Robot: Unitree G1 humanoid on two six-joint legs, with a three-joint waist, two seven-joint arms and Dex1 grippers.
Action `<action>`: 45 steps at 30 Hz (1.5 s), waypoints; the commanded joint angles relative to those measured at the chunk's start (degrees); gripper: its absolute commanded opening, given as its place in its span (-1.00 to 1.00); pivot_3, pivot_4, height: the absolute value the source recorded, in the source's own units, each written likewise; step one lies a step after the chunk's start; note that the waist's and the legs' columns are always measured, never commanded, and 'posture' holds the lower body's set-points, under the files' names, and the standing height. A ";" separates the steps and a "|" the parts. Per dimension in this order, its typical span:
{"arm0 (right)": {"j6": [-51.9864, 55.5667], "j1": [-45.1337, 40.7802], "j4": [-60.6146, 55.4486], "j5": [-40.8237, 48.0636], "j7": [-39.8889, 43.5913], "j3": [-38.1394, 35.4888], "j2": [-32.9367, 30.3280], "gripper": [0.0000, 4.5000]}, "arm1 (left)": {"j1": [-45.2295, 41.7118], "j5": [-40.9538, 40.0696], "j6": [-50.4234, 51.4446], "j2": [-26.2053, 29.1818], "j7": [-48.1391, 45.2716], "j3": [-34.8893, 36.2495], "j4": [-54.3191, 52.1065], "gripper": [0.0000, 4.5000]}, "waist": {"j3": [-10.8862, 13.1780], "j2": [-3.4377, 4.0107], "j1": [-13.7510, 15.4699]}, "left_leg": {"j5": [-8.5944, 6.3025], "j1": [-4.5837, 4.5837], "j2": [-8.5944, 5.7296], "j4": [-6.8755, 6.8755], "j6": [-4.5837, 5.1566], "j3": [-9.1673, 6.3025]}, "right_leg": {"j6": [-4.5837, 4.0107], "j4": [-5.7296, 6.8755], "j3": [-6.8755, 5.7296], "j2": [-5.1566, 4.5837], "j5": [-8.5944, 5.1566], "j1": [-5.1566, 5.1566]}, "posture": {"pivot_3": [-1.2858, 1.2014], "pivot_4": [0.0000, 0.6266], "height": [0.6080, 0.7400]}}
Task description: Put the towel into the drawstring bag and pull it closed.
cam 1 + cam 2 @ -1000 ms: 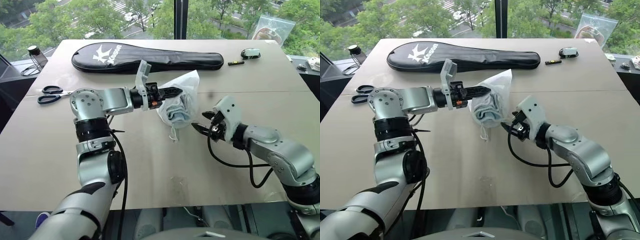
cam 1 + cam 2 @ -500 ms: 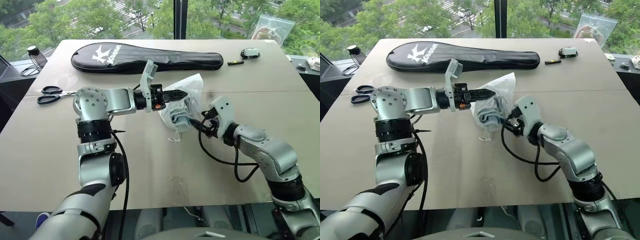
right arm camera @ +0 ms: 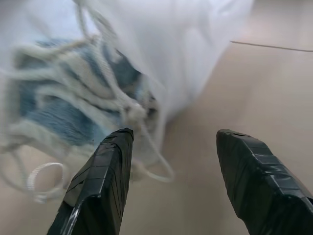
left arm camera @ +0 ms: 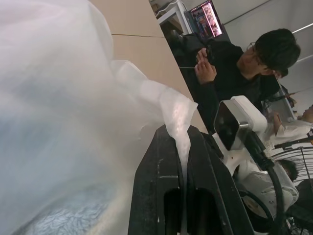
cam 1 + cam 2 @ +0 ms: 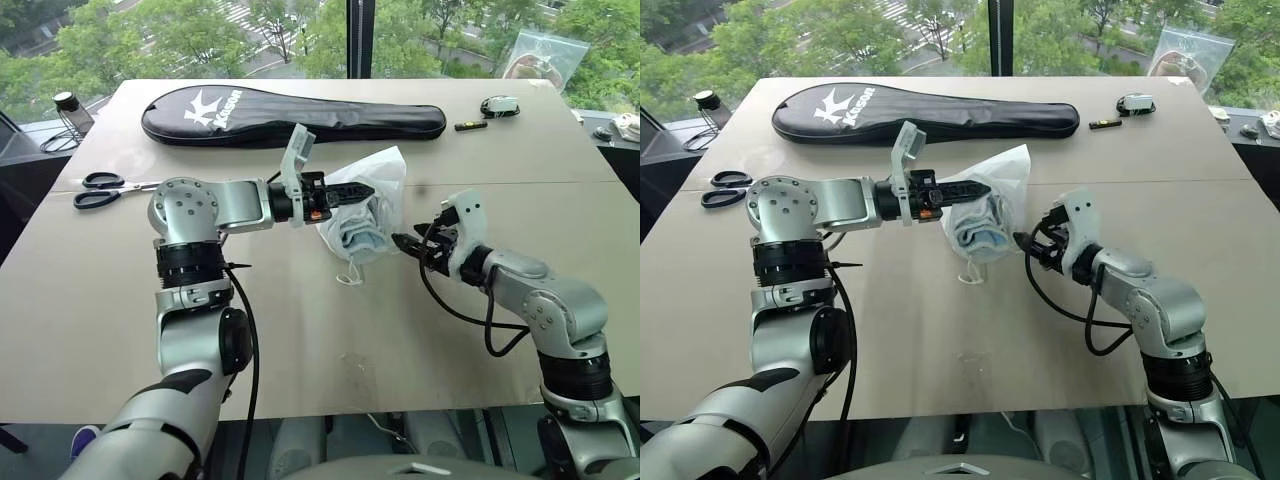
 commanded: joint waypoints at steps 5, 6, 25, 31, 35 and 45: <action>-3.59 -0.65 -0.16 -7.14 -4.17 4.26 2.26 0.29 | -0.27 0.79 -2.79 -0.53 -1.05 -0.14 -2.60 -1.00 | 0.00 0.00 0.09 | 0.00 0.00 0.00 0.00 -0.01 0.00 | 0.00 0.00 0.00 0.00 0.00 0.00 | 0.03 -0.52 1.00; -3.72 -0.44 -0.27 -8.11 -4.50 4.79 2.04 0.29 | -0.27 1.04 -3.07 -0.64 -1.02 -0.11 -2.50 -1.00 | 0.00 0.00 0.11 | 0.00 0.00 0.00 0.01 -0.01 0.01 | 0.00 -0.01 0.01 -0.01 0.00 0.00 | 0.03 -0.52 1.00; -6.78 0.98 -0.26 -14.22 -4.08 4.52 2.25 -0.97 | 1.15 2.88 -4.65 -0.38 -2.83 -1.16 -3.61 -1.00 | 0.00 0.00 0.13 | 0.01 -0.01 0.00 0.01 -0.01 0.00 | 0.00 0.00 0.00 -0.01 0.00 0.00 | 0.03 -0.52 1.00; -6.02 2.00 -1.91 -13.56 -2.96 4.03 1.25 -0.97 | 1.46 3.45 -5.67 0.46 -4.09 -1.95 -3.50 -1.00 | 0.00 0.00 0.12 | 0.00 0.00 0.00 0.01 -0.01 0.00 | 0.00 0.00 0.00 -0.01 0.00 0.00 | 0.03 -0.52 1.00; -6.44 2.04 -2.38 -13.78 -1.96 5.58 1.36 -0.57 | 1.52 3.35 -5.74 0.17 -3.97 -2.18 -3.81 -1.00 | 0.00 0.00 0.08 | 0.00 0.00 0.00 0.01 -0.01 -0.01 | 0.00 0.00 0.00 -0.01 0.00 0.00 | 0.03 -0.52 1.00; -4.59 2.49 -3.89 -13.50 -2.91 6.10 4.12 -0.06 | 1.96 3.08 -4.94 0.08 -3.32 -1.87 -4.80 -1.00 | 0.00 0.00 0.17 | 0.00 0.00 -0.01 0.02 -0.01 0.00 | 0.00 0.00 0.01 -0.02 0.00 0.01 | 0.03 -0.52 1.00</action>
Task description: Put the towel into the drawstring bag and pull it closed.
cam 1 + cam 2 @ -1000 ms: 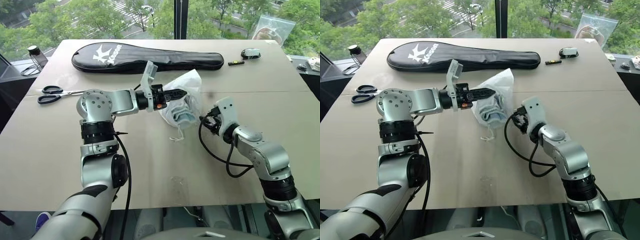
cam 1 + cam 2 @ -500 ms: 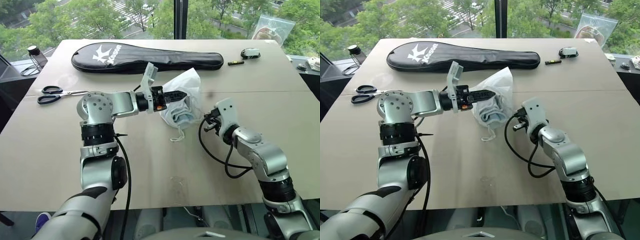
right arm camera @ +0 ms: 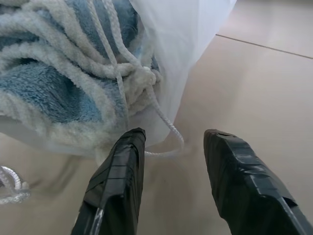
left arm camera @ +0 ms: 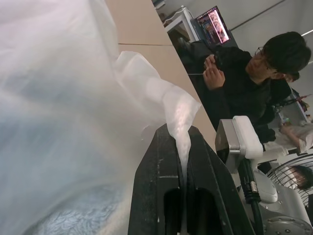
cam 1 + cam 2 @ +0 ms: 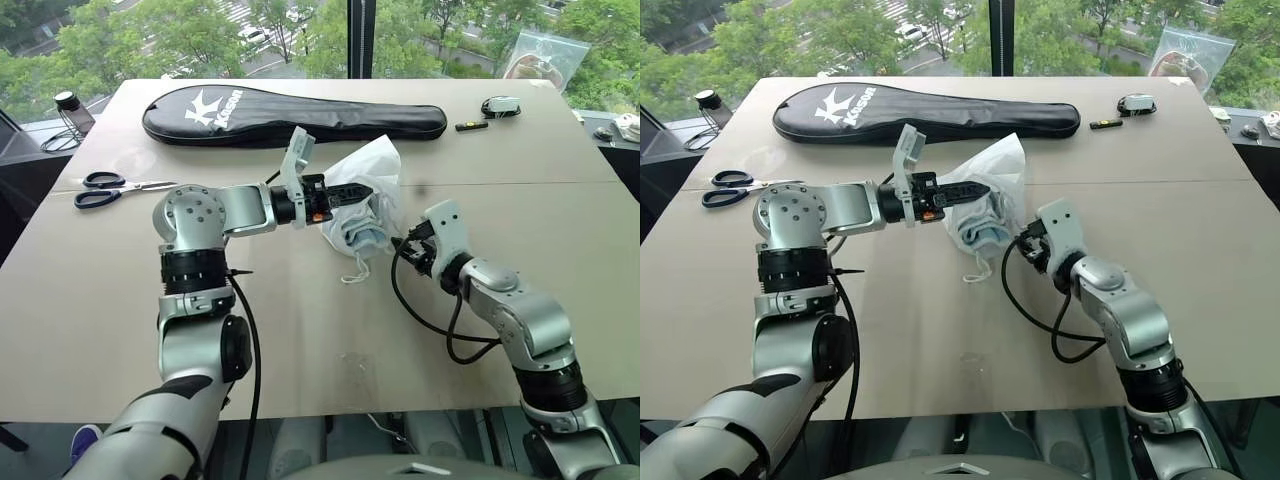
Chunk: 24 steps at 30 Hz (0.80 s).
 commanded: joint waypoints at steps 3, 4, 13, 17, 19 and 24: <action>-0.03 -0.12 -2.28 -0.53 -0.26 -0.69 -0.16 -0.06 | -0.23 -0.50 -0.24 0.02 -0.02 0.44 -2.78 -1.00 | 0.00 0.00 0.01 | 0.00 0.00 0.00 0.00 0.00 -0.02 | 0.00 0.01 -0.02 0.00 0.00 0.00 | 0.03 -0.52 1.00; -0.29 -0.24 -1.84 -0.97 -0.57 -0.64 -0.22 -0.06 | -0.25 -0.53 -0.22 -0.03 0.03 0.45 -2.81 -1.00 | 0.00 0.00 0.01 | 0.00 0.00 0.00 0.00 0.00 -0.02 | 0.00 0.01 -0.02 0.00 0.00 0.00 | 0.03 -0.52 1.00; -3.44 -2.31 3.70 -5.57 -4.55 0.22 3.31 -0.06 | -0.28 -0.63 0.08 -0.25 0.25 0.35 -3.23 -1.00 | 0.00 0.00 -0.11 | 0.00 0.01 0.00 0.00 0.00 -0.01 | 0.00 0.03 -0.01 0.01 0.00 -0.01 | 0.03 -0.52 1.00; -5.07 -2.52 4.91 -8.36 -6.87 0.73 5.09 -0.06 | -0.06 -0.77 0.41 -0.52 0.51 0.35 -3.84 -1.00 | 0.00 0.00 -0.07 | 0.00 0.00 0.00 0.00 -0.01 0.00 | 0.00 0.02 0.00 0.00 0.00 -0.01 | 0.03 -0.52 1.00; -6.24 -2.58 5.84 -10.49 -9.10 1.00 6.19 -0.06 | 0.12 -0.83 0.56 -0.60 0.63 0.35 -4.16 -1.00 | 0.00 0.00 -0.07 | 0.01 0.00 0.00 0.00 -0.01 -0.01 | 0.00 0.02 0.00 0.00 0.00 -0.01 | 0.03 -0.52 1.00; -12.10 -2.96 10.88 -14.07 -15.21 1.23 12.53 -0.06 | 0.31 -0.72 0.60 -1.20 0.82 0.36 -4.44 -1.00 | 0.00 0.00 -0.15 | 0.01 0.01 0.00 0.00 -0.02 -0.01 | 0.00 0.03 0.00 0.00 0.00 -0.01 | 0.03 -0.52 1.00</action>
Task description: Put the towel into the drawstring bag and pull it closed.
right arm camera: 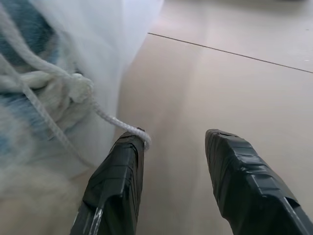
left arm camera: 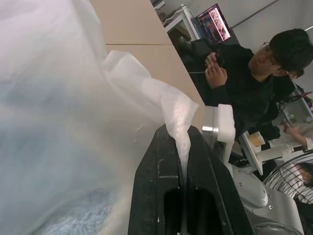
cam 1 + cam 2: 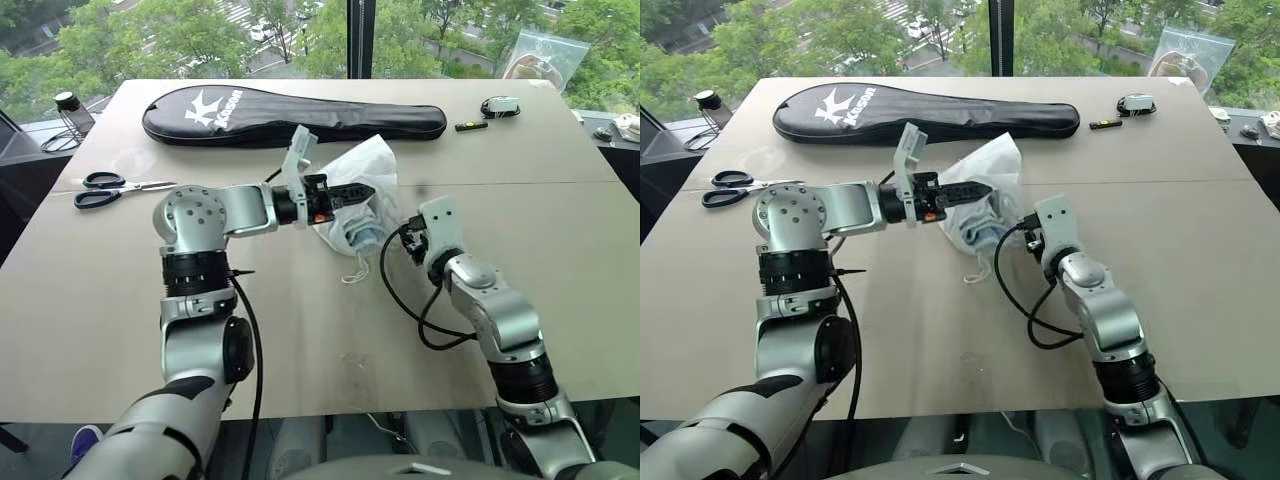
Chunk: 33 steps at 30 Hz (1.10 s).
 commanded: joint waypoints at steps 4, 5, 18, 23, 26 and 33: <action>-9.90 -2.43 7.07 -3.46 -4.84 0.30 6.07 -0.06 | 0.02 -0.61 -0.07 -0.47 -0.13 0.09 -2.44 -1.00 | 0.00 0.00 -0.14 | 0.02 0.01 0.01 -0.01 -0.03 0.00 | 0.00 0.01 0.01 0.01 0.00 -0.01 | 0.03 -0.52 1.00; -10.82 -2.57 8.07 -3.78 -4.89 0.31 6.44 -0.06 | 0.09 -0.62 -0.05 -0.49 -0.13 0.05 -2.55 -1.00 | 0.00 0.00 -0.12 | 0.03 0.01 0.01 -0.01 -0.05 0.00 | 0.00 0.01 0.02 0.01 0.00 -0.01 | 0.03 -0.52 1.00; 4.65 4.25 -18.30 5.93 10.01 -2.27 -2.74 -0.97 | 2.91 12.22 -20.95 11.96 -19.74 -16.78 -3.64 -1.00 | 0.01 0.03 -0.14 | 0.02 0.02 0.00 -0.05 -0.04 0.00 | -0.01 0.00 0.02 0.00 0.00 -0.02 | 0.03 -0.52 1.00; 18.85 2.19 -26.88 16.47 13.23 -7.33 -1.74 -1.00 | 3.28 20.00 -33.88 18.34 -32.39 -23.37 -0.37 -0.60 | 0.00 0.04 -0.18 | -0.01 0.07 0.05 -0.06 0.02 0.00 | -0.03 0.05 0.01 0.08 -0.01 -0.01 | 0.03 -0.52 1.00; 22.42 0.35 -27.12 19.76 12.83 -9.55 0.41 -1.00 | 4.99 15.94 -30.93 22.92 -39.11 -19.81 -1.28 -0.11 | 0.00 0.04 -0.17 | -0.02 0.02 0.05 -0.03 0.03 0.01 | -0.02 0.04 0.00 0.07 -0.01 -0.01 | 0.03 -0.52 1.00; 23.48 -1.62 -25.61 21.28 11.44 -10.51 0.93 -1.00 | 21.86 9.79 -25.47 33.41 -45.69 -17.12 -18.11 0.21 | 0.02 0.07 -0.21 | -0.03 0.02 0.26 -0.18 0.04 0.00 | -0.03 -0.12 0.09 0.07 -0.02 -0.07 | 0.03 -0.52 1.00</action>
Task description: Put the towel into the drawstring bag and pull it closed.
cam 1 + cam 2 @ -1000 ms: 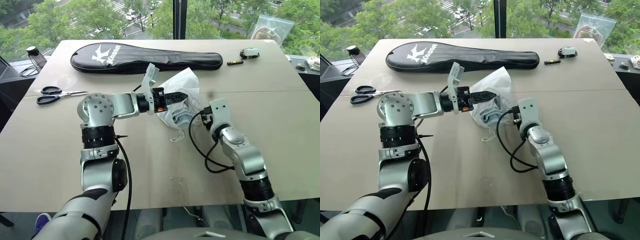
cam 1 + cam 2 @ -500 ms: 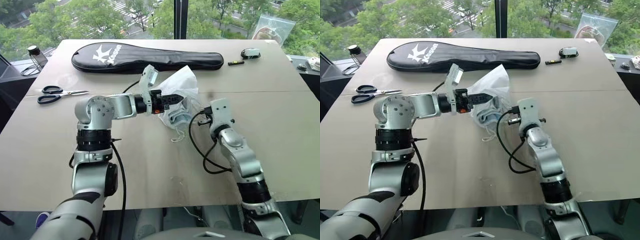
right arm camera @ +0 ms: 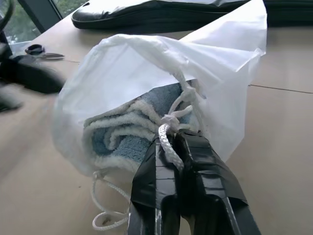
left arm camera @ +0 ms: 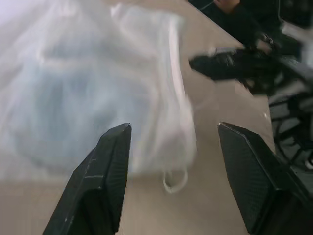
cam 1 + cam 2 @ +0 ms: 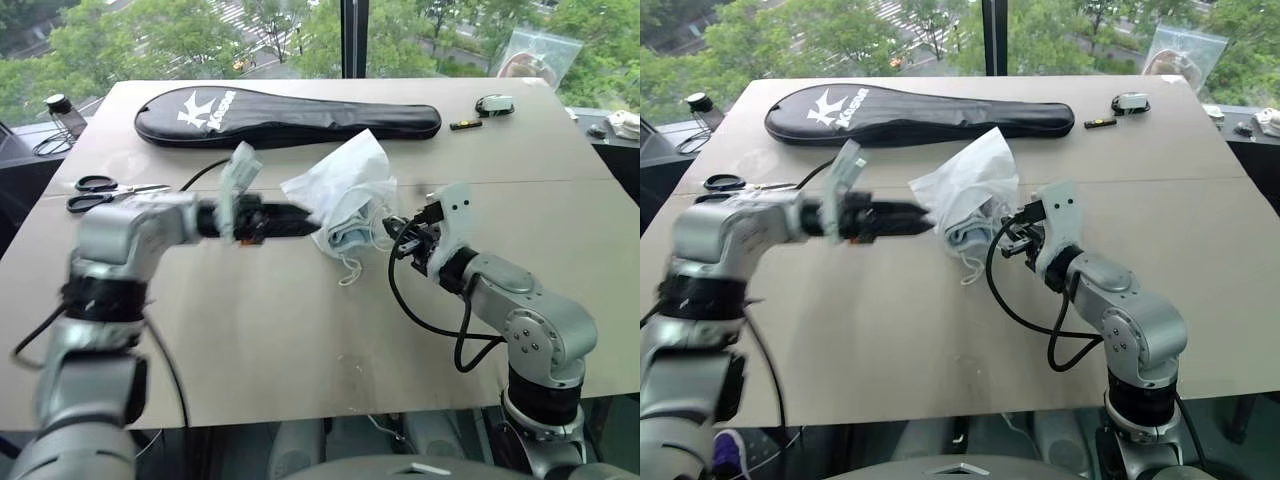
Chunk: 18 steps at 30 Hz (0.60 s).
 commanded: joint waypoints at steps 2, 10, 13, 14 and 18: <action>-0.20 -1.38 -0.92 1.46 -0.44 -0.53 -0.15 -1.00 | 7.02 -1.25 -0.53 -1.05 2.78 1.01 -10.10 0.21 | 0.00 -0.03 0.90 | 0.00 -0.07 0.06 0.03 0.00 0.04 | 0.00 -0.02 -0.13 -0.02 0.00 0.01 | 0.03 -0.52 1.00; -0.03 -1.65 -0.44 2.07 -1.01 -0.14 -1.61 -1.00 | 13.53 17.57 -20.67 -14.33 16.00 -11.90 -11.55 0.21 | -0.02 -0.01 1.86 | 0.00 -0.02 -0.08 0.17 0.00 0.11 | 0.00 0.05 -0.11 0.01 0.01 0.07 | 0.03 -0.52 1.00; 0.27 -1.16 -0.99 2.15 -1.72 -0.30 -1.98 -1.00 | 13.31 21.92 -25.86 -16.43 15.78 -15.61 -7.76 0.21 | -0.02 0.00 1.68 | 0.00 0.00 -0.05 0.15 0.00 0.12 | -0.01 0.08 -0.09 0.06 0.01 0.06 | 0.03 -0.52 1.00; 0.38 -1.00 -1.27 2.09 -1.98 -0.29 -2.11 -1.00 | 12.89 23.21 -27.00 -17.17 15.99 -16.61 -6.07 0.21 | -0.02 0.01 1.60 | 0.00 0.02 -0.04 0.14 0.00 0.12 | -0.01 0.08 -0.08 0.07 0.01 0.06 | 0.03 -0.52 1.00; 0.67 -0.44 -2.31 2.20 -3.23 -0.07 -2.05 -1.00 | 11.49 26.54 -30.80 -19.00 15.66 -18.16 -1.05 0.21 | -0.06 0.05 1.79 | 0.00 0.03 -0.04 0.18 0.00 0.12 | 0.00 0.09 -0.09 0.08 0.01 0.10 | 0.03 -0.52 1.00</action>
